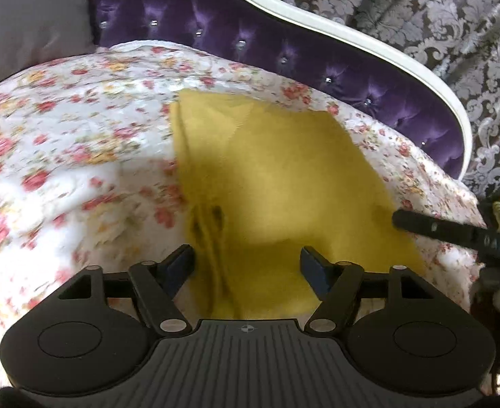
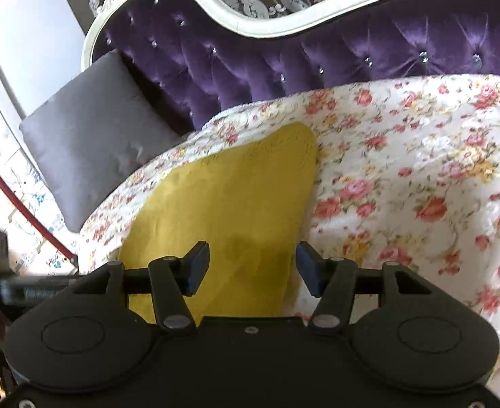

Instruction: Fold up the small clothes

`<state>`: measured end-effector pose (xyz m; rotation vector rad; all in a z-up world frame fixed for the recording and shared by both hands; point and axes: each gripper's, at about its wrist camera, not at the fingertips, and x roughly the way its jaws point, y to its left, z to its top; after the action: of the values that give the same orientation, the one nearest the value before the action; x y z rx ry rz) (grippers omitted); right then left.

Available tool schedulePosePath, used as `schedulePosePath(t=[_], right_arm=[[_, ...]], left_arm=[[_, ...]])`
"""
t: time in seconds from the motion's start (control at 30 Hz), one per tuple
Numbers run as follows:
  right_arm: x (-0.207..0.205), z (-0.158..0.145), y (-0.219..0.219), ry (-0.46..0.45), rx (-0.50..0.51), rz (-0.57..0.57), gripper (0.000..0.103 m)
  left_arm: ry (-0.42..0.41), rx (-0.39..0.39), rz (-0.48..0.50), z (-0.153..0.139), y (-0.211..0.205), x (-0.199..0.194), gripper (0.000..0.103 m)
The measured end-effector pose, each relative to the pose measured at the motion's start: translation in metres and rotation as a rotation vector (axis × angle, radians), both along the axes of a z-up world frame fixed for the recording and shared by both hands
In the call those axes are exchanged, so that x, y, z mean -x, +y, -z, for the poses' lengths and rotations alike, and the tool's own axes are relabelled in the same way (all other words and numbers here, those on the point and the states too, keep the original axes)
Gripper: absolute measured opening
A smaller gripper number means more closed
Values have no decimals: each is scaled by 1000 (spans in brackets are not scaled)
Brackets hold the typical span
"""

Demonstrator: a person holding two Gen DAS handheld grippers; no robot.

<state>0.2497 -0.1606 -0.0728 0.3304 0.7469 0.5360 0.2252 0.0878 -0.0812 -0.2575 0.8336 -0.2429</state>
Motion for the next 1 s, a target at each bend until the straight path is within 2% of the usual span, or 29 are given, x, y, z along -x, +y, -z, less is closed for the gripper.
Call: schedulePosePath(t=[0.17,0.23,0.37,0.53,0.6,0.7,0.77,0.8,0.83,0.9,1.0], right_arm=[[-4,5,-1,0,-20,-20,66],[-12,4,-2,-14,-37,-23,76],[-39,3,-4,-30,-93,-14,76],[-87,22,-1,35,-157,-17,78],[-102,33,0,70,-208,-31,78],[-113,41,1,72,-292,-45,78],[-115,42,3,63,-316,-64,69],[-116,42,4,62,-311,-65,51],[-116,43,6,67,-296,-64,47],[-114,42,8,58,-284,-62,44],[-109,32,13,52,-210,-37,42]], left_arm=[[9,57,24,4,-9,-18,73],[12,78,27,4,-11,-23,73],[22,122,31,6,-10,-29,73],[23,140,40,7,-10,-32,73],[21,155,43,8,-9,-34,73],[23,177,54,9,-8,-36,73],[28,196,61,10,-7,-38,57],[50,214,45,13,-6,-39,35],[68,230,22,16,-4,-40,21],[84,272,4,20,1,-39,19],[100,289,0,16,2,-36,17]])
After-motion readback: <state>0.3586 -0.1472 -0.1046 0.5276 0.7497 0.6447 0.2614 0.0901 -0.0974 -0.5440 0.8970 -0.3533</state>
